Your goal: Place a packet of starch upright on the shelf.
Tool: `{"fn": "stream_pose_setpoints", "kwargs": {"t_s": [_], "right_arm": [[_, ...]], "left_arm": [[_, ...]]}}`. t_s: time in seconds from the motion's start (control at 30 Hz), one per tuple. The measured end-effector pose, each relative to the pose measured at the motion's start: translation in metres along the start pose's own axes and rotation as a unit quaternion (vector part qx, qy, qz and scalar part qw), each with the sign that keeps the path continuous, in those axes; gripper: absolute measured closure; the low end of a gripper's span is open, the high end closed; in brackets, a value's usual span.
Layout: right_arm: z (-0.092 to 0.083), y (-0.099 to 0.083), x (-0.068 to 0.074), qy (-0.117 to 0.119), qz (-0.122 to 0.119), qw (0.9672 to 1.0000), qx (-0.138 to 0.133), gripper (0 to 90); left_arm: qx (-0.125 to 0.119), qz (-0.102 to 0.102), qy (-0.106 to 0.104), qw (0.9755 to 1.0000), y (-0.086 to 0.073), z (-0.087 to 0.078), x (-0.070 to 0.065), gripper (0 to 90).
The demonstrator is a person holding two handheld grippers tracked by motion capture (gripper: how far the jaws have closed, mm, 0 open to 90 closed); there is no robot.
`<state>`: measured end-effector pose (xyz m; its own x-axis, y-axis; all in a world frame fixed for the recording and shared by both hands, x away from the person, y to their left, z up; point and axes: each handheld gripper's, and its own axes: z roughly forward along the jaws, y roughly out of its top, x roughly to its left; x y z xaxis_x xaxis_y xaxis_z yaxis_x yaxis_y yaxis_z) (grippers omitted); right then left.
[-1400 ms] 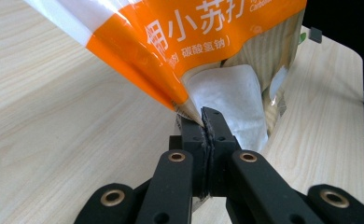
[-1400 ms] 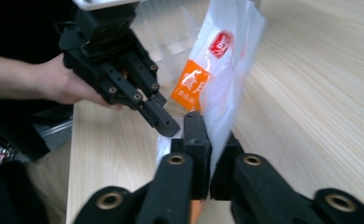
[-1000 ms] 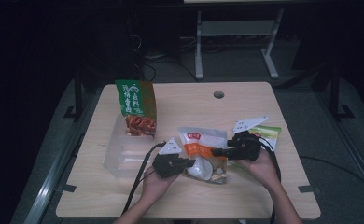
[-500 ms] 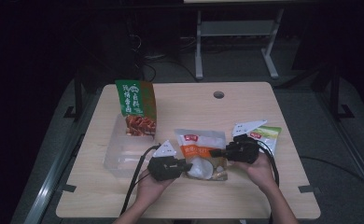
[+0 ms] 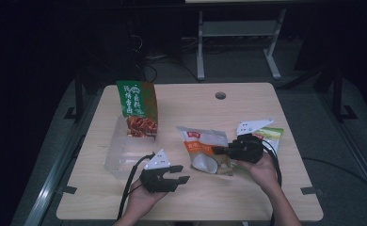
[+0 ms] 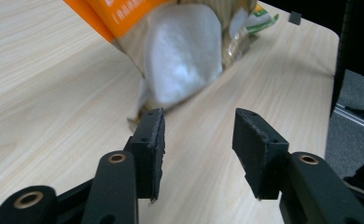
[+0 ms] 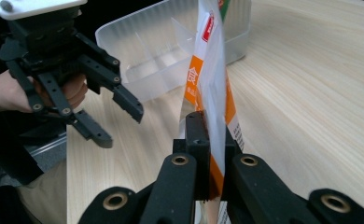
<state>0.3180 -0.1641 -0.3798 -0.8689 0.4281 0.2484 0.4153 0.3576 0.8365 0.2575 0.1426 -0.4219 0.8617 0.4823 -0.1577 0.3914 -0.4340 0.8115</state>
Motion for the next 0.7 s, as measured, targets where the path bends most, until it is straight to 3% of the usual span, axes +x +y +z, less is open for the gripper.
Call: {"fn": "stream_pose_setpoints", "kwargs": {"t_s": [0.3, 0.6, 0.7], "right_arm": [[0.004, 0.015, 0.003, -0.003, -0.003, 1.0000, 0.005, 89.3], [0.010, 0.033, 0.007, -0.001, -0.007, 1.0000, 0.001, 89.4], [0.012, 0.040, 0.008, 0.001, -0.008, 1.0000, -0.005, 89.4]], "left_arm": [[-0.010, 0.004, -0.004, 0.9999, -0.009, -0.015, -0.004, 47.8], [-0.017, 0.001, -0.009, 0.9998, -0.015, -0.020, -0.005, 44.4], [-0.020, 0.008, -0.008, 0.9997, -0.015, -0.021, -0.006, 44.1]]}}
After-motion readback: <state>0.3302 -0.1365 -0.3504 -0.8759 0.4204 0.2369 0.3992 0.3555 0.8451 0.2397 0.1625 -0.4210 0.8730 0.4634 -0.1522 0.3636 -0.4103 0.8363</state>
